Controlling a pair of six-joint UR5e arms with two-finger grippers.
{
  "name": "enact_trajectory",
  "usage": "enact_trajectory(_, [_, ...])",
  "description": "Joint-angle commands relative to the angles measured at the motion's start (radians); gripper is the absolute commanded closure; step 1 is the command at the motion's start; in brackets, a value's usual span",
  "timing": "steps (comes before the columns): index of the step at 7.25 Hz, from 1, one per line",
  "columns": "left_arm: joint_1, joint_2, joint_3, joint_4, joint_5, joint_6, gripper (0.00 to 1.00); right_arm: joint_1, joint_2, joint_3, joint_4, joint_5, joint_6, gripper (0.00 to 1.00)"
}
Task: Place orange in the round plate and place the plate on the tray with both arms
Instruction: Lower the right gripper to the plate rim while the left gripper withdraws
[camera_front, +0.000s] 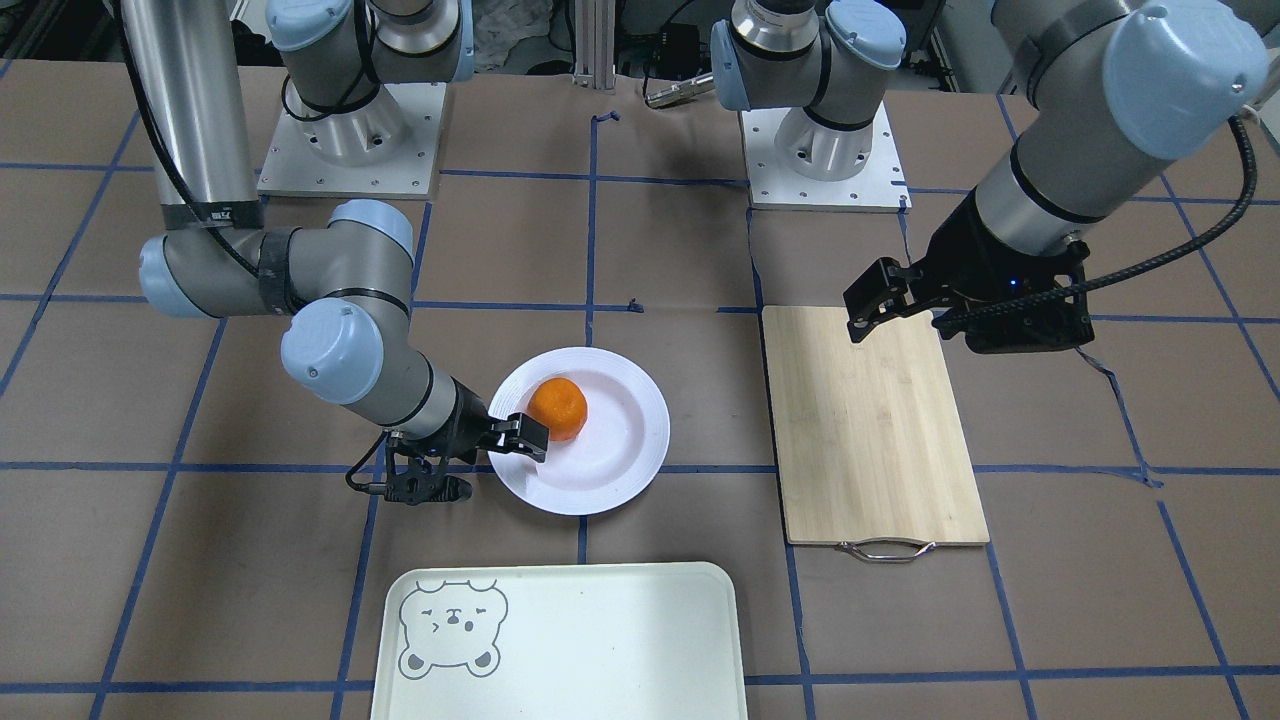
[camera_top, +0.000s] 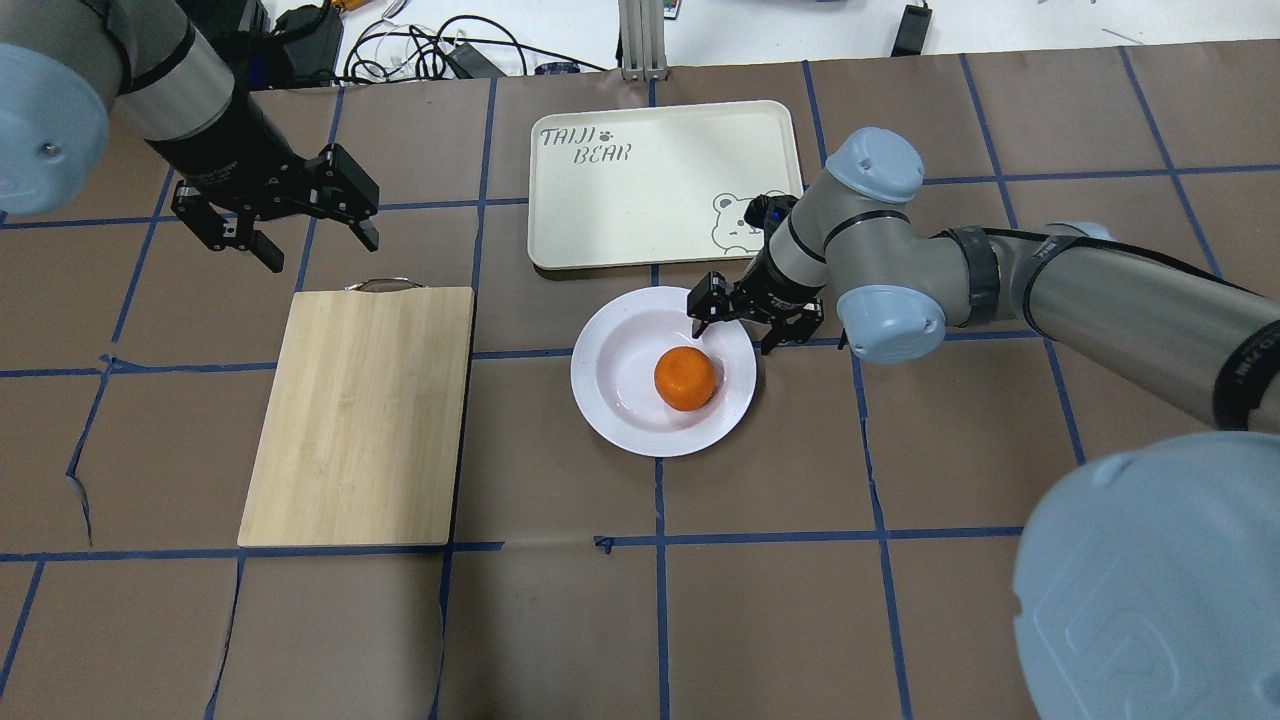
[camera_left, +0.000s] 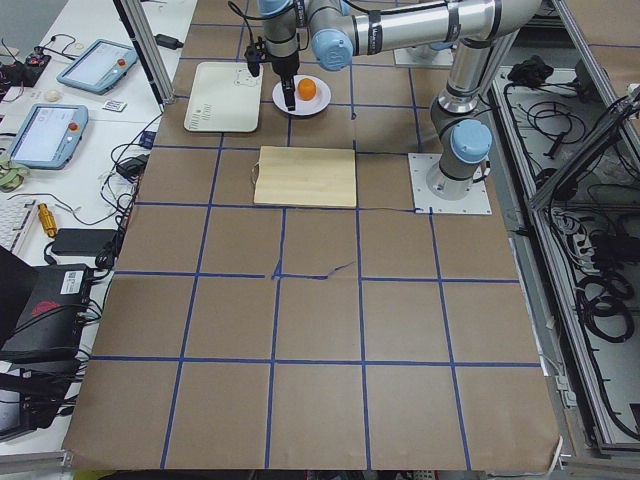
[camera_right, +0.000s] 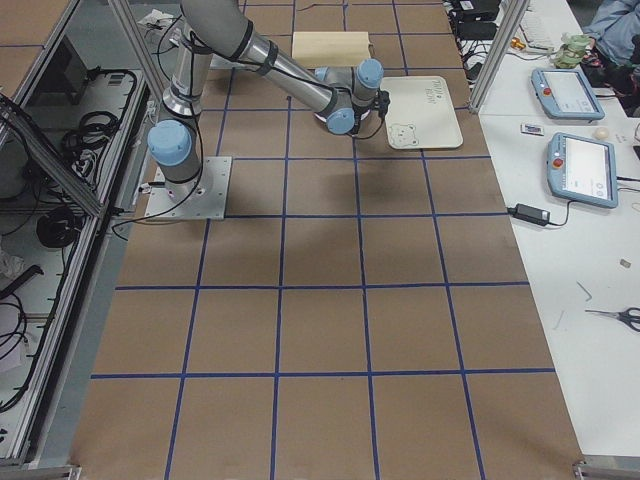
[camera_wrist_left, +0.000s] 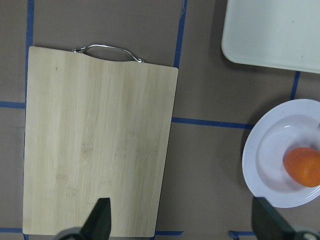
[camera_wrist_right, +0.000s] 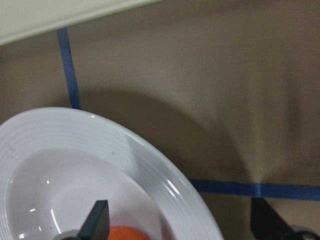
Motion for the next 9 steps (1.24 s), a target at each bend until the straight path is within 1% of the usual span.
enact_trajectory(1, [-0.013,0.011,-0.019,0.009,0.025,0.0,0.0,0.002,-0.006,0.018,-0.016,-0.002,0.0,0.11])
enact_trajectory(2, [-0.014,0.014,-0.017,0.009,0.027,-0.001,0.0,0.005,-0.004,0.02,-0.015,0.0,-0.003,0.23])
enact_trajectory(4, [-0.016,0.014,-0.017,0.01,0.025,-0.003,0.0,0.024,-0.006,0.02,-0.013,0.007,0.015,0.28])
enact_trajectory(5, [-0.016,0.015,-0.011,0.012,0.025,-0.003,0.0,0.028,-0.003,0.022,0.005,0.012,0.017,0.34])
enact_trajectory(6, [-0.016,0.021,-0.007,0.018,0.025,-0.001,0.0,0.033,-0.004,0.034,0.013,0.042,0.028,0.49])
enact_trajectory(7, [-0.016,0.021,-0.005,0.063,0.019,-0.001,0.0,0.032,-0.006,0.046,0.013,0.043,0.026,0.65])
enact_trajectory(8, [-0.017,0.023,-0.002,0.076,0.014,-0.001,0.0,0.032,-0.009,0.045,0.013,0.043,0.028,0.78])
enact_trajectory(9, [-0.023,0.018,-0.003,0.076,0.016,-0.001,0.0,0.032,-0.019,0.043,0.016,0.044,0.029,0.86])
